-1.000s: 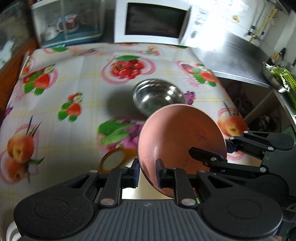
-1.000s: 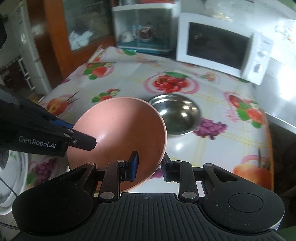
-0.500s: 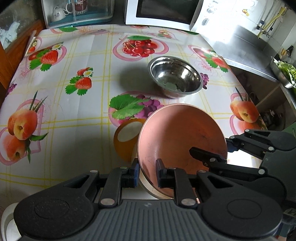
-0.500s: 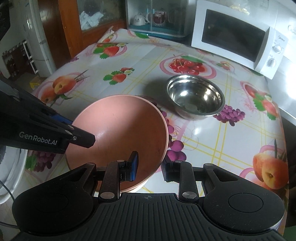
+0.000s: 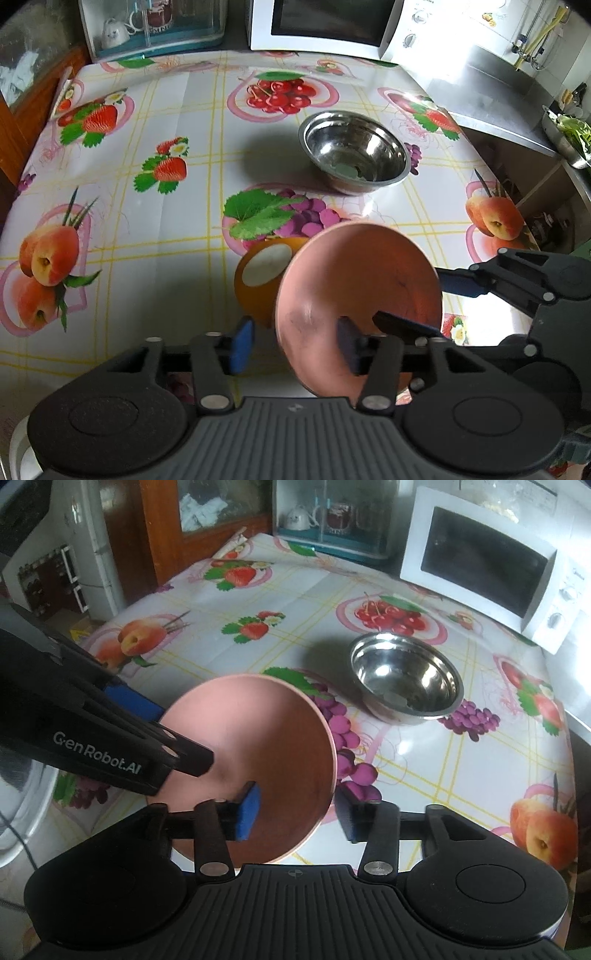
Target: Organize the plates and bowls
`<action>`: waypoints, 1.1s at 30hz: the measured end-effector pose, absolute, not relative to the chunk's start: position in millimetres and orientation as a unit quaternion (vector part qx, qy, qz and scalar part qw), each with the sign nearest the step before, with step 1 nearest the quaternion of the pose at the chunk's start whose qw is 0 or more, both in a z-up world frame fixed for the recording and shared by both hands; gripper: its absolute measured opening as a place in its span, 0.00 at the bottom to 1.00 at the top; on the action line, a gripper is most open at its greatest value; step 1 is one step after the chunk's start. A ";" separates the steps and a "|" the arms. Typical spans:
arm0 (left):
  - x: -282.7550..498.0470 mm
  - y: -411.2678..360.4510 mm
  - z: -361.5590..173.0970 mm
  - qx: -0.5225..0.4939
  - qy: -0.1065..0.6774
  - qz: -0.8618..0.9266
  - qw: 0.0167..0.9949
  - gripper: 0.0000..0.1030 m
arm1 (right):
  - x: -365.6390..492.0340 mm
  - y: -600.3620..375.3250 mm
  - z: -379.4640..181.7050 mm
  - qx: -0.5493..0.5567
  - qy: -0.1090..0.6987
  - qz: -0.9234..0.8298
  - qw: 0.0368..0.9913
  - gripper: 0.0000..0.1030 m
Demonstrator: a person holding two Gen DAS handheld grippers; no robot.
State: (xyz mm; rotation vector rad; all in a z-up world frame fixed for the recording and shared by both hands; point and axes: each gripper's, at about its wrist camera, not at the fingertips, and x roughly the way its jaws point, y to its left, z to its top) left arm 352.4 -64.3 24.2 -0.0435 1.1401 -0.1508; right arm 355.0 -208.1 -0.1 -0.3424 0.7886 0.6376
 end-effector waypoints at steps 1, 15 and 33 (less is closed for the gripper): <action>352.5 -63.7 26.4 -0.022 0.538 -0.073 0.840 0.57 | 354.8 -209.2 2.5 -0.163 0.373 0.306 0.861 0.46; 378.8 -70.0 58.4 -0.004 0.495 -0.071 0.866 0.75 | 392.2 -231.8 33.7 -0.149 0.354 0.287 0.877 0.51; 482.9 -76.6 31.6 -0.027 0.493 -0.069 0.867 0.74 | 499.7 -244.0 8.9 -0.125 0.384 0.212 0.890 0.51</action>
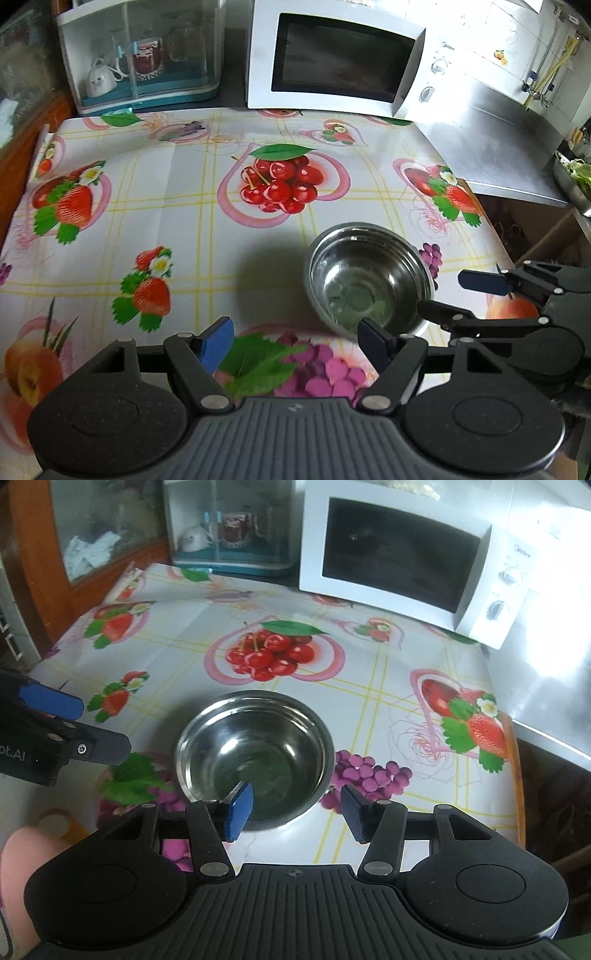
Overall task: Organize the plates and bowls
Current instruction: 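Move both grippers to the steel bowl and close them on its rim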
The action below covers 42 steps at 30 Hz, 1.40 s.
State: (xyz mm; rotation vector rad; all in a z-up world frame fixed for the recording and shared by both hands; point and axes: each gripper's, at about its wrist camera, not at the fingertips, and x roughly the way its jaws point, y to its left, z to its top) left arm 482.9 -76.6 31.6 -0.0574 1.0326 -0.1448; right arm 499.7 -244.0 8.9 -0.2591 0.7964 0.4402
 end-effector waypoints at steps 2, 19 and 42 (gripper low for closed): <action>493.1 -77.6 24.6 -0.031 0.497 -0.071 0.864 0.74 | 509.2 -242.8 3.1 -0.126 0.389 0.208 0.889 0.51; 531.9 -82.7 -23.4 -0.043 0.525 -0.083 0.846 0.47 | 543.0 -227.1 -31.7 -0.128 0.420 0.214 0.872 0.44; 527.9 -86.6 -26.7 -0.055 0.535 -0.093 0.838 0.15 | 531.4 -222.4 -33.1 -0.140 0.417 0.219 0.871 0.29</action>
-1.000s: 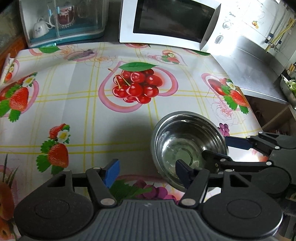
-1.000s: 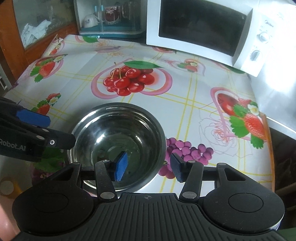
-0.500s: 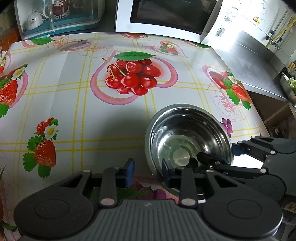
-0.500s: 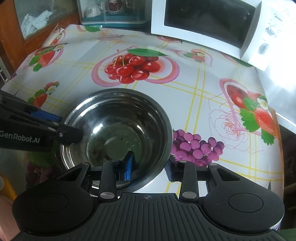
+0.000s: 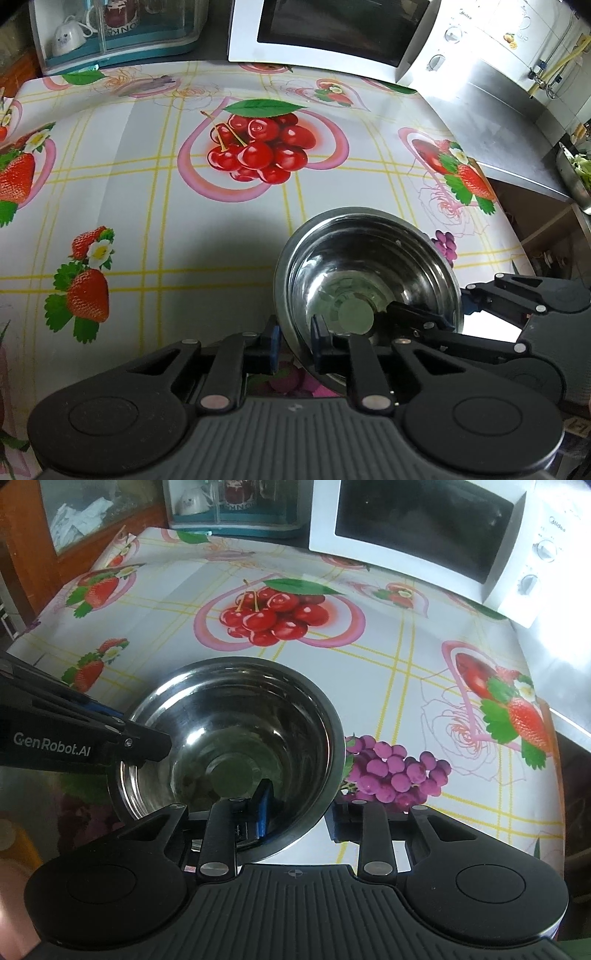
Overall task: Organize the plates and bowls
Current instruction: 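Move both grippers to the steel bowl and close them on its rim, then lift the steel bowl off the table with both grippers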
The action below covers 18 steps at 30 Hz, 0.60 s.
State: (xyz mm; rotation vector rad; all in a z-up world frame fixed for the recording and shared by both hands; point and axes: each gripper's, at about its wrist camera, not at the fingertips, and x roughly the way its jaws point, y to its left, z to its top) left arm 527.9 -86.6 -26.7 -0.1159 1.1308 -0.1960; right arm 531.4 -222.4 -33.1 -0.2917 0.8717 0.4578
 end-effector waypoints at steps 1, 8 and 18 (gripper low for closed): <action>524.9 -86.2 -22.3 -0.054 0.531 -0.094 0.840 0.15 | 529.1 -222.8 -30.5 -0.139 0.414 0.219 0.872 0.29; 498.8 -85.9 10.5 -0.049 0.513 -0.097 0.852 0.15 | 506.1 -226.9 -4.8 -0.133 0.397 0.225 0.880 0.29; 440.3 -86.8 53.6 -0.034 0.494 -0.095 0.864 0.16 | 449.2 -228.1 32.2 -0.139 0.369 0.238 0.888 0.29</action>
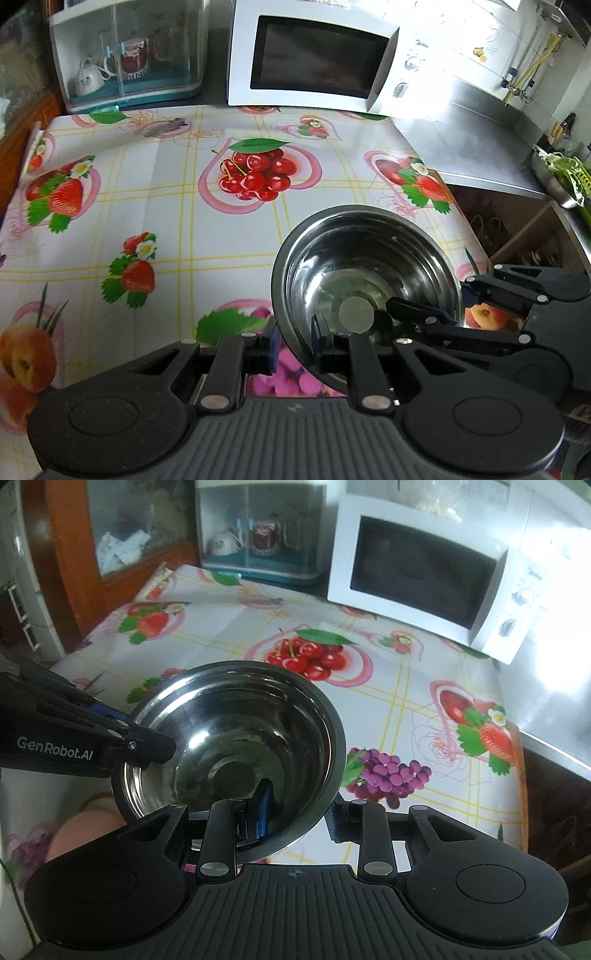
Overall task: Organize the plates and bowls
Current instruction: 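Lift the steel bowl off the table with both grippers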
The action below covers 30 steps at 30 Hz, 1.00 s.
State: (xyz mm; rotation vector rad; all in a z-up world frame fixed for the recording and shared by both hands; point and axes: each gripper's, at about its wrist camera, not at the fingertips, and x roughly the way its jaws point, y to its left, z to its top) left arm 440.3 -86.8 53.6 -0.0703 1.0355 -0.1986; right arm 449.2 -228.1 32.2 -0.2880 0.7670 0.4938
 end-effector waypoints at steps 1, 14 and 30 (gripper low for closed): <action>433.8 -86.5 56.1 -0.032 0.493 -0.095 0.864 0.16 | 443.8 -227.7 34.3 -0.139 0.368 0.238 0.888 0.29; 370.4 -73.6 74.6 -0.031 0.485 -0.096 0.869 0.16 | 383.8 -219.9 48.4 -0.159 0.350 0.252 0.888 0.30; 335.8 -64.8 53.8 -0.028 0.512 -0.093 0.853 0.17 | 352.0 -211.3 27.9 -0.167 0.367 0.269 0.875 0.30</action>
